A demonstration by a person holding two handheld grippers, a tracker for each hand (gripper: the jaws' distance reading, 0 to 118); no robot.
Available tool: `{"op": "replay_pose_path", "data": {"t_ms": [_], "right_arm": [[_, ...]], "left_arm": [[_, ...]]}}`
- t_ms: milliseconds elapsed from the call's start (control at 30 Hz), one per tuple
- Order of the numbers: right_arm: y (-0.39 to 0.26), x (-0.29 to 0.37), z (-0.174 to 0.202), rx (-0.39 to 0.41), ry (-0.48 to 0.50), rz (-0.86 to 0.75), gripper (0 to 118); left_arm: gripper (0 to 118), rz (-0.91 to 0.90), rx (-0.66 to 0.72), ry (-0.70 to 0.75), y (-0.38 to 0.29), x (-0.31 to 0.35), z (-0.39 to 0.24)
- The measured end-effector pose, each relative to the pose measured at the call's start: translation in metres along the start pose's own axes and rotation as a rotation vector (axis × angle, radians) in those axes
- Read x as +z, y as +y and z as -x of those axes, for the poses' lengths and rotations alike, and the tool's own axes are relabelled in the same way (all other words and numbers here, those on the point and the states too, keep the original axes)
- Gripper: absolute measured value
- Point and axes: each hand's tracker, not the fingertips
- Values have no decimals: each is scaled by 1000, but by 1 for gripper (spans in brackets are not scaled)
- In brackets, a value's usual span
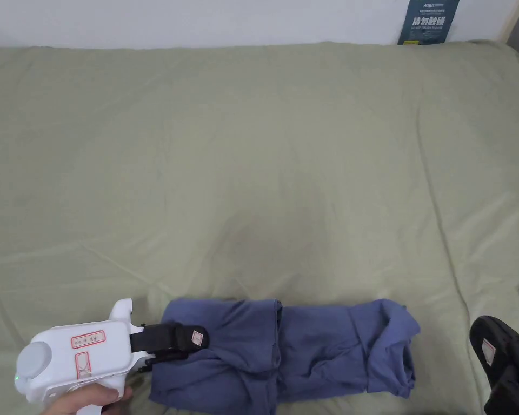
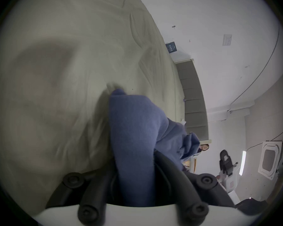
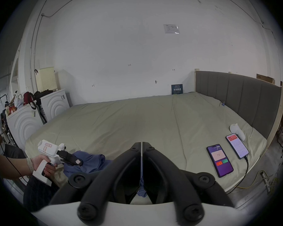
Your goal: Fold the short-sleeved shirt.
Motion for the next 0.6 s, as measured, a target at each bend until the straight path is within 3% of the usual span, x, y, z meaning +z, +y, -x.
{"op": "replay_pose_path", "data": {"t_ms": [100,200,267,333,600], "right_arm": [[2,3,1,-12,2,-6,3],[4,8,2,-6,6,-26,3],[4,9,2,5,12,-29,3],[4,10,4,15,20,-32,3],[-5,15,3,-9,38,-38,3]], "left_arm": [[10,-98,-66,60,-5,20,-24],[10,-232,-16,125,-4,60,-30],[10,-255,-112,362,0,87,-38],[10,-256,-157,490,2,105,-49],[10,-259,-253,473,-41,42,-170]]}}
